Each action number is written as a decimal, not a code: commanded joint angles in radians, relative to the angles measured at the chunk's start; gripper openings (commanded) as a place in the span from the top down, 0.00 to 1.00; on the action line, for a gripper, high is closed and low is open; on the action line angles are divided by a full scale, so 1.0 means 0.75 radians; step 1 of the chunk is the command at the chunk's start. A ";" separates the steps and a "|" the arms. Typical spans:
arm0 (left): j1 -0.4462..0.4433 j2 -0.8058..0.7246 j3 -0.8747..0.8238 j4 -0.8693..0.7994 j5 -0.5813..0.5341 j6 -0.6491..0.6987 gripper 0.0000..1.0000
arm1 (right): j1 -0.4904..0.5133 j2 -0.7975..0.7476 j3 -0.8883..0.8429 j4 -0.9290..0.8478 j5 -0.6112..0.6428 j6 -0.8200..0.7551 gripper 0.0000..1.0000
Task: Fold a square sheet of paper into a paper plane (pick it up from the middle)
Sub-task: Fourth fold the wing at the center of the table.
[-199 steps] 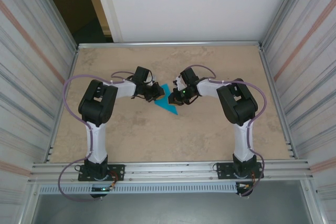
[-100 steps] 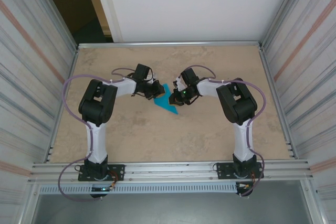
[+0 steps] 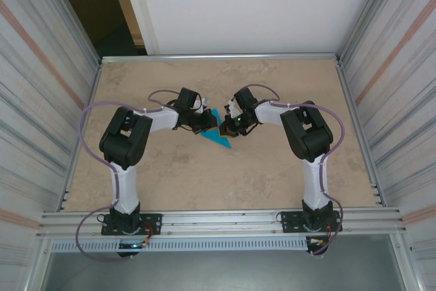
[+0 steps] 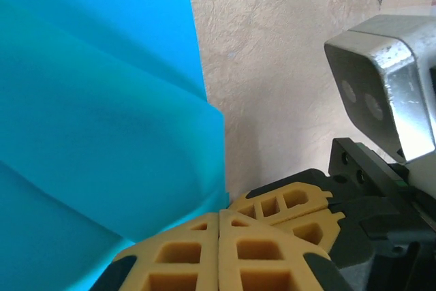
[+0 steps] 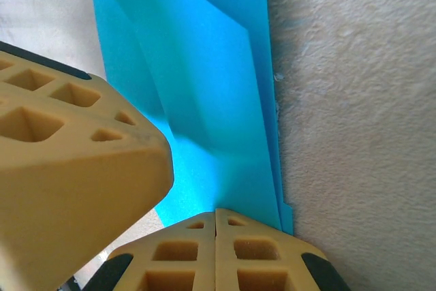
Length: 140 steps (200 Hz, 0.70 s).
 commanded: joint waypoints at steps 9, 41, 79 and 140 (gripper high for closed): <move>-0.001 0.035 -0.005 0.005 0.007 0.031 0.92 | 0.007 0.107 -0.036 -0.177 0.172 -0.031 0.94; 0.002 0.056 0.013 -0.040 -0.067 0.049 0.92 | 0.007 0.112 -0.039 -0.193 0.186 -0.031 0.94; 0.015 0.089 0.047 -0.096 -0.129 0.065 0.92 | 0.007 0.116 -0.040 -0.212 0.206 -0.039 0.94; 0.114 0.118 0.202 -0.294 -0.223 0.130 0.91 | 0.004 0.139 -0.042 -0.254 0.269 -0.058 0.94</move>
